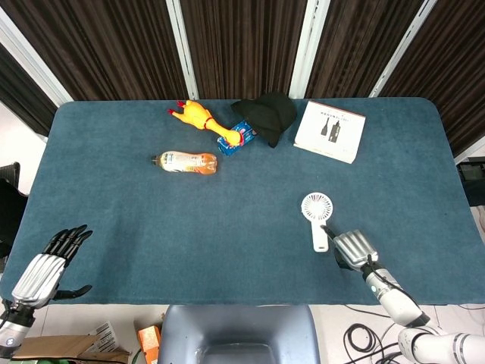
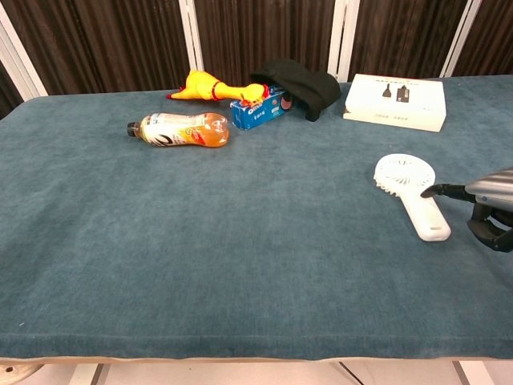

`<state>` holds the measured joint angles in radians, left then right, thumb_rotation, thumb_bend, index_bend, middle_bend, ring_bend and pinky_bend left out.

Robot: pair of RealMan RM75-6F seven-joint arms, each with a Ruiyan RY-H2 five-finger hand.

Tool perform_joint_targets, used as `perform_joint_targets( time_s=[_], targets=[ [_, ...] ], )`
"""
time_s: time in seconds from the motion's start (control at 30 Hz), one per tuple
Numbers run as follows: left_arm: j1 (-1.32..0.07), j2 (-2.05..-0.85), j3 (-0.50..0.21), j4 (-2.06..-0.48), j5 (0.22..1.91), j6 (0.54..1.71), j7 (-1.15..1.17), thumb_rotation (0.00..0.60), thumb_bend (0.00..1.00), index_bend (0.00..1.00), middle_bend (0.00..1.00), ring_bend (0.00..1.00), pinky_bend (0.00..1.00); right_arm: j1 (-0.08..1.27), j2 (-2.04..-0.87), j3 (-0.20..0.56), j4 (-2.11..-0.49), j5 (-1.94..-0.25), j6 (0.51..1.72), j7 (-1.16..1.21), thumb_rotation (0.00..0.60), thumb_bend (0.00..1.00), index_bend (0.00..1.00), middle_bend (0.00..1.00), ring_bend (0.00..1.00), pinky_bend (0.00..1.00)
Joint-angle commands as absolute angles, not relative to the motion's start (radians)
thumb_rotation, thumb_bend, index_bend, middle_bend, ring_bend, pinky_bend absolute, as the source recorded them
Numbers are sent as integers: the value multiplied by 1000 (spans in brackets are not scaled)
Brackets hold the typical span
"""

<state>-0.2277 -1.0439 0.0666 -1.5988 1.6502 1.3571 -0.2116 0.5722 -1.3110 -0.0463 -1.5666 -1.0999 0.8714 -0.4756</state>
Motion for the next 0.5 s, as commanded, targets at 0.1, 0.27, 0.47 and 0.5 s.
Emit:
perform_joint_targets(
  time_s=[0.1,0.27,0.47,0.5],
  targets=[
    [-228,-1045,66,-1598,1649,1356,-212,600,0,0,0,0,69,575,-1312,-48,-1561,-1089,858,-473,529,712,117,795,768,1000],
    [-228,-1045,65,-1598,1646,1355,-211,600,0,0,0,0,69,573,-1316,-44,-1556,-1099,864,-459,528,711,114,795,768,1000],
    [-228,-1045,65,-1598,1648,1358,-212,600,0,0,0,0,69,550,-1287,-37,-1587,-1156,924,-419,528,712,87,795,768,1000],
    [-228,-1045,65,-1598,1649,1358,-212,600,0,0,0,0,69,548,-1285,-37,-1589,-1160,927,-417,529,711,86,795,768,1000]
  ],
)
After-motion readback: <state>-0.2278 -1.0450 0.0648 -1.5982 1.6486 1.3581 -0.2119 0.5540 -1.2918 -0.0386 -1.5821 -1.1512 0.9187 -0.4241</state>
